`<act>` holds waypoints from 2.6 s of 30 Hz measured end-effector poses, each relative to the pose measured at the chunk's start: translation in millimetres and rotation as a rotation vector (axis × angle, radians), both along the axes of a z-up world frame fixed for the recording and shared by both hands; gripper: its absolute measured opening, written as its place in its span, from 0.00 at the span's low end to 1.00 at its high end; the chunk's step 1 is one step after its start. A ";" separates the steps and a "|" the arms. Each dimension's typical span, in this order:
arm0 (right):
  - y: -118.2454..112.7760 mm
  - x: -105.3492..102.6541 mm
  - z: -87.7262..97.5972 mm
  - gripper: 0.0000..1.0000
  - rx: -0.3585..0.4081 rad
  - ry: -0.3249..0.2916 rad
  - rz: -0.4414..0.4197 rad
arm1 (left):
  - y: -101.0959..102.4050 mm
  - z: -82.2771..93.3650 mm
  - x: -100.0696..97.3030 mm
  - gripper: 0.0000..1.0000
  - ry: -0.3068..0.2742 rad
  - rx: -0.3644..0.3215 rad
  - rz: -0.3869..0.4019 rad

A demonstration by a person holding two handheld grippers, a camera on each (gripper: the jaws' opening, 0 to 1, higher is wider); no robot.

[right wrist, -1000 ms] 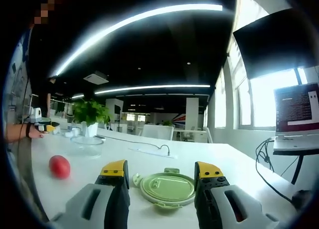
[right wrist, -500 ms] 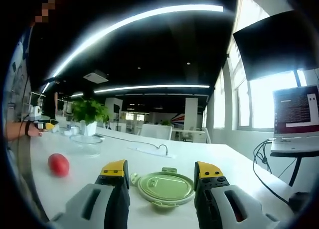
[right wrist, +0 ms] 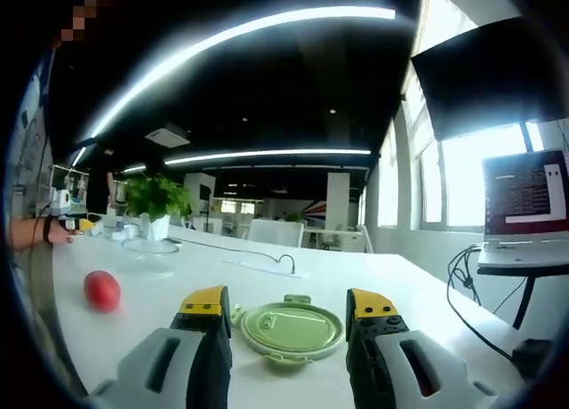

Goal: Pick up the tomato from the tabletop place it into the food storage container close the lid and lock the latches

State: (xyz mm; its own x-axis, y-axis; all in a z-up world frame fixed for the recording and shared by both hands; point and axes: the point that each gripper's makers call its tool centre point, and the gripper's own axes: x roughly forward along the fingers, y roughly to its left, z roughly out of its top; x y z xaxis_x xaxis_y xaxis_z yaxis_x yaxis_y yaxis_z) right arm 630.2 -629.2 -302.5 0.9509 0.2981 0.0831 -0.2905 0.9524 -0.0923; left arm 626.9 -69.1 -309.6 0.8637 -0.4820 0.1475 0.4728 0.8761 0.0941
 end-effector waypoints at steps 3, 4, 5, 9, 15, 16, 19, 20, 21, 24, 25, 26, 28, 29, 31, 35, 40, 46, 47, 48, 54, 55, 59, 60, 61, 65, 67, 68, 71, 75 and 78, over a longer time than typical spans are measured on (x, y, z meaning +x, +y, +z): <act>-0.8 0.1 -0.8 0.46 0.002 0.002 -0.001 | -0.2 0.3 0.8 0.46 0.001 0.004 -0.002; -0.8 0.2 -0.7 0.46 0.003 0.001 -0.001 | -0.6 0.6 1.0 0.46 0.000 0.004 -0.004; -1.0 0.2 -0.7 0.46 0.004 0.001 -0.001 | -1.2 0.9 1.0 0.46 -0.001 0.004 -0.005; -0.7 0.9 -0.8 0.46 0.006 0.003 0.010 | -5.9 -0.3 0.9 0.46 0.004 0.015 -0.023; 4.7 -0.3 -3.7 0.46 -0.021 0.024 0.056 | -15.1 1.3 -4.6 0.45 0.017 0.009 -0.078; 4.5 -0.4 -3.8 0.46 -0.022 0.025 0.060 | -16.3 2.0 -5.4 0.45 0.017 0.006 -0.085; 7.3 -1.5 -4.9 0.46 -0.032 0.030 0.079 | -18.8 0.9 -6.4 0.45 0.018 0.026 -0.096; 9.2 -2.2 -5.2 0.46 -0.038 0.032 0.090 | -19.7 0.8 -6.7 0.45 0.019 0.029 -0.100; 12.6 -3.3 -5.2 0.46 -0.046 0.034 0.105 | -21.0 0.6 -7.4 0.45 0.020 0.033 -0.108; 21.5 -6.8 -3.6 0.46 -0.058 0.033 0.155 | -23.1 4.3 -10.6 0.44 0.002 0.038 -0.122; 23.8 -7.9 -3.0 0.46 -0.064 0.033 0.168 | -24.1 6.9 -12.1 0.41 0.000 0.021 -0.133; 25.9 -9.1 -1.8 0.46 -0.066 0.030 0.181 | -26.1 9.8 -14.7 0.41 -0.001 0.002 -0.153; 30.0 -11.7 0.9 0.46 -0.064 0.027 0.208 | -27.7 11.8 -16.0 0.41 -0.005 -0.004 -0.164; 31.9 -12.7 2.7 0.46 -0.064 0.021 0.220 | -30.0 11.5 -16.9 0.41 -0.003 0.000 -0.176; 35.6 -14.8 4.2 0.46 -0.065 0.020 0.247 | -33.7 8.3 -18.2 0.41 0.008 0.021 -0.197; 44.1 -20.0 6.1 0.47 -0.074 0.022 0.307 | -40.4 6.4 -20.9 0.41 0.011 0.044 -0.231; 59.3 -28.9 4.5 0.47 -0.098 0.045 0.398 | -53.3 2.7 -25.2 0.41 0.030 0.084 -0.295; 69.7 -34.5 2.3 0.47 -0.120 0.065 0.465 | -65.1 -3.1 -30.0 0.41 0.059 0.113 -0.363; 71.3 -35.5 1.7 0.47 -0.124 0.069 0.475 | -67.9 -4.8 -31.7 0.41 0.066 0.119 -0.379; 73.4 -36.9 0.3 0.47 -0.131 0.076 0.490 | -70.0 -6.0 -32.9 0.41 0.071 0.124 -0.390; 84.4 -42.5 -3.6 0.47 -0.171 0.088 0.552 | -79.0 -13.3 -36.4 0.41 0.087 0.168 -0.431; 85.5 -42.9 -3.7 0.47 -0.176 0.088 0.558 | -79.8 -14.3 -36.2 0.41 0.091 0.173 -0.435; 93.2 -46.7 -2.4 0.47 -0.176 0.092 0.606 | -86.0 -19.8 -39.8 0.41 0.115 0.203 -0.474; 94.9 -47.8 -2.3 0.47 -0.176 0.095 0.618 | -87.7 -21.3 -40.6 0.41 0.119 0.213 -0.483; 97.6 -49.7 -2.9 0.47 -0.183 0.100 0.637 | -90.2 -23.2 -41.5 0.41 0.125 0.223 -0.494; 105.6 -53.0 -5.0 0.48 -0.193 0.113 0.682 | -97.0 -26.9 -42.7 0.41 0.137 0.236 -0.522; 107.9 -53.3 -8.1 0.48 -0.201 0.124 0.698 | -99.8 -28.8 -42.9 0.42 0.144 0.238 -0.532; 109.6 -53.8 -9.7 0.48 -0.205 0.130 0.708 | -100.5 -29.3 -43.0 0.42 0.146 0.238 -0.534; 113.6 -56.9 -12.3 0.49 -0.211 0.140 0.738 | -104.2 -32.5 -44.2 0.42 0.155 0.248 -0.546; 119.7 -59.2 -15.7 0.49 -0.221 0.153 0.773 | -107.3 -35.7 -46.2 0.42 0.164 0.263 -0.562; 123.7 -59.0 -19.8 0.49 -0.237 0.165 0.788 | -112.2 -35.7 -45.6 0.42 0.172 0.261 -0.572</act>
State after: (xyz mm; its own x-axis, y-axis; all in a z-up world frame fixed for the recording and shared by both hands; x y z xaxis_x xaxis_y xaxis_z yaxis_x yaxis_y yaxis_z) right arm 571.2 -505.5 -322.2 0.4515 0.8724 -0.1873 -0.8901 0.4258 -0.1627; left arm 581.3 -181.3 -345.3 0.4606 -0.8742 -0.1539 0.8853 0.4399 0.1509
